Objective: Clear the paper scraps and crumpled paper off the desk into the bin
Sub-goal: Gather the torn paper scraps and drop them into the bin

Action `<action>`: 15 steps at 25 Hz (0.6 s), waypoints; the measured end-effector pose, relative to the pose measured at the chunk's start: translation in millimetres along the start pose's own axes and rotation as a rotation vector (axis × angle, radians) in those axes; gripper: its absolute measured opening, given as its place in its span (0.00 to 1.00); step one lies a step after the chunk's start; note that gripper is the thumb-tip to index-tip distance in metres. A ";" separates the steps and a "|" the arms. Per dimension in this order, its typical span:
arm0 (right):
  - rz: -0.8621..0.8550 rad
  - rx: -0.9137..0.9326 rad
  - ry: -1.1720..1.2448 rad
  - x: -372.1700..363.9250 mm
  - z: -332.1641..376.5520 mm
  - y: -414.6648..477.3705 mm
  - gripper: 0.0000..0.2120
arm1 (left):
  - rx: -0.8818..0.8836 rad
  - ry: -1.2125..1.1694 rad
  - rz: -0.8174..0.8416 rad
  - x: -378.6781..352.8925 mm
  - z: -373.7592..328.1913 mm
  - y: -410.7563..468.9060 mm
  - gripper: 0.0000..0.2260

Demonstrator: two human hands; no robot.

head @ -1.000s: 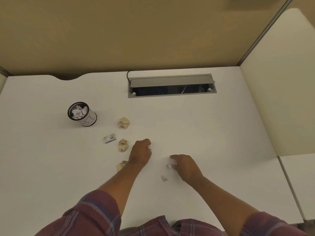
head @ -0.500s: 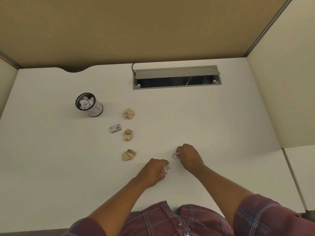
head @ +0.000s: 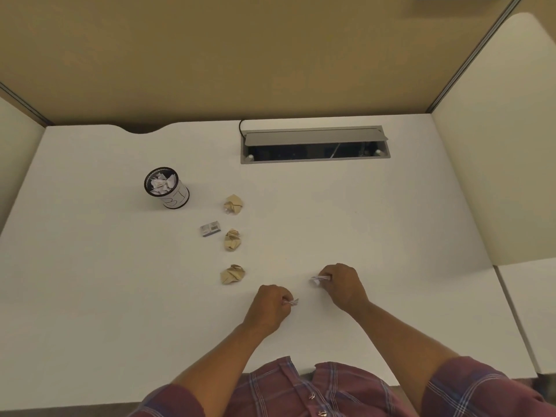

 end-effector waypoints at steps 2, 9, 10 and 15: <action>-0.021 -0.006 0.027 -2.9 9.3 2.2 0.05 | 0.064 -0.100 -0.046 13.3 16.5 -4.8 0.08; -0.125 -0.137 0.507 -29.3 77.1 29.8 0.06 | 0.194 -0.398 -0.222 96.3 70.8 -11.0 0.06; -0.122 -0.133 0.553 -34.6 92.0 37.1 0.07 | 0.214 -0.455 -0.252 111.4 79.8 -10.0 0.06; -0.110 -0.033 0.566 -61.7 178.3 87.5 0.08 | 0.295 -0.679 -0.430 188.1 128.6 1.0 0.05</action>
Point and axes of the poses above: each hand's wrist, its own y-axis towards the middle knuckle, its own x-axis out of the back of the hand, z = x × y, the point moved 4 cm from there along y, towards the middle knuckle, and after that the axes turned 12 degrees about x, right-handed, at the moved point
